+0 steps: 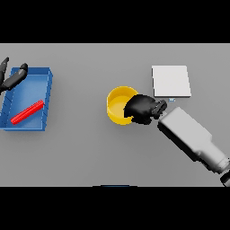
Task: Pick up the red beaker and tilt it to pour out 1 green nut into yellow bowl. Pick up the yellow bowl and place it on the metallic measuring scale.
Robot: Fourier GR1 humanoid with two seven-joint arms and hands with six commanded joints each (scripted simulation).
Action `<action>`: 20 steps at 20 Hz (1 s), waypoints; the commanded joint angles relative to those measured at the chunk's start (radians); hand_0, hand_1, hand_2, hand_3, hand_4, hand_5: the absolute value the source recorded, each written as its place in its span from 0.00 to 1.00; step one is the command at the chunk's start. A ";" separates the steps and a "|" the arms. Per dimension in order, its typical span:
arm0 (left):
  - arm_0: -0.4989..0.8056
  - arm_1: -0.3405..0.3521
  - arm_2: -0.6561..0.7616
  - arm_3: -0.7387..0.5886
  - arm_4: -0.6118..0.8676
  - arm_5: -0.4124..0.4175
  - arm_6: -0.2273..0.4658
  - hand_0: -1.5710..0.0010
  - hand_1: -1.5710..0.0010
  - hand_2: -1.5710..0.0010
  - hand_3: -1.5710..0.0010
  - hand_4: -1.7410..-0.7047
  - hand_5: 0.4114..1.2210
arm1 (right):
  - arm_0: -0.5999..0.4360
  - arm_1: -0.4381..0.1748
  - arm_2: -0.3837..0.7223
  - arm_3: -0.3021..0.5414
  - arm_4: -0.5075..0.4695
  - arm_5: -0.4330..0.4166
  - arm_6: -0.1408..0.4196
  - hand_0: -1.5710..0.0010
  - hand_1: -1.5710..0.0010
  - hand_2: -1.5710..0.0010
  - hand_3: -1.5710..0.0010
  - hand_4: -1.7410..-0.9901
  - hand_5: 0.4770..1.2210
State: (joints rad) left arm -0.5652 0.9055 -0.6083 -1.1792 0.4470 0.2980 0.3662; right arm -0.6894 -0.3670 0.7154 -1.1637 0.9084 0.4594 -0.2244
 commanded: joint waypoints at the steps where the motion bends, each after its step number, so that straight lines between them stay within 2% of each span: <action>1: 0.001 -0.004 0.000 0.001 0.001 0.003 -0.002 1.00 1.00 1.00 1.00 0.99 0.35 | -0.005 -0.009 -0.009 0.005 -0.007 0.000 -0.012 0.04 0.04 0.16 0.18 0.03 0.98; 3: 0.006 -0.005 0.001 0.002 0.002 0.006 0.001 1.00 1.00 1.00 1.00 0.99 0.35 | -0.003 -0.019 -0.023 -0.004 -0.023 0.006 -0.012 0.02 0.02 0.16 0.16 0.02 0.99; 4: 0.000 -0.011 -0.004 0.006 -0.002 0.010 0.014 1.00 1.00 1.00 1.00 0.99 0.35 | -0.008 -0.028 -0.034 -0.039 -0.041 0.038 -0.008 0.02 0.02 0.15 0.15 0.01 0.99; 5: 0.002 -0.010 -0.002 0.010 -0.003 0.011 0.010 1.00 1.00 1.00 1.00 0.99 0.35 | -0.010 -0.037 -0.047 -0.052 -0.052 0.051 -0.012 0.01 0.02 0.15 0.15 0.01 0.99; 6: 0.006 -0.007 0.003 0.014 0.001 0.008 0.002 1.00 1.00 1.00 1.00 0.98 0.35 | 0.001 -0.037 -0.057 -0.075 -0.058 0.060 0.020 0.01 0.01 0.14 0.16 0.01 0.99; 9: 0.002 -0.012 -0.002 0.009 0.000 0.007 0.008 1.00 1.00 1.00 1.00 0.98 0.35 | 0.005 -0.079 -0.096 -0.152 -0.086 0.100 0.043 0.01 0.01 0.09 0.22 0.00 1.00; 10: 0.002 -0.013 -0.003 0.010 -0.001 0.003 0.003 1.00 1.00 1.00 1.00 0.98 0.34 | -0.004 -0.096 -0.115 -0.162 -0.094 0.098 0.030 0.00 0.01 0.09 0.23 0.00 1.00; 12: 0.002 -0.008 -0.010 0.002 -0.010 0.007 0.008 1.00 1.00 1.00 1.00 0.99 0.34 | 0.003 -0.108 -0.136 -0.182 -0.083 0.080 0.084 0.00 0.00 0.07 0.25 0.00 1.00; 15: -0.002 -0.005 -0.007 -0.004 -0.006 0.009 0.020 1.00 1.00 1.00 1.00 0.99 0.34 | 0.015 -0.116 -0.148 -0.214 -0.089 0.086 0.100 0.01 0.00 0.04 0.26 0.00 1.00; 16: 0.001 -0.004 -0.002 0.004 -0.002 0.002 0.009 1.00 1.00 1.00 1.00 0.98 0.34 | 0.018 -0.116 -0.154 -0.232 -0.089 0.091 0.122 0.01 0.00 0.03 0.26 0.00 1.00; 17: 0.002 -0.004 -0.003 -0.002 -0.004 0.008 0.009 1.00 1.00 1.00 1.00 0.98 0.35 | 0.023 -0.121 -0.162 -0.232 -0.084 0.086 0.131 0.00 0.00 0.03 0.26 0.00 1.00; 20: 0.005 0.000 -0.001 -0.014 -0.002 0.013 0.004 1.00 1.00 1.00 1.00 0.98 0.37 | -0.008 -0.150 -0.191 -0.178 -0.074 0.046 0.112 0.00 0.00 0.03 0.27 0.00 1.00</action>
State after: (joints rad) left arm -0.5600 0.9052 -0.6089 -1.1931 0.4448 0.3112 0.3688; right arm -0.6975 -0.5176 0.5241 -1.3415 0.8357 0.5050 -0.1087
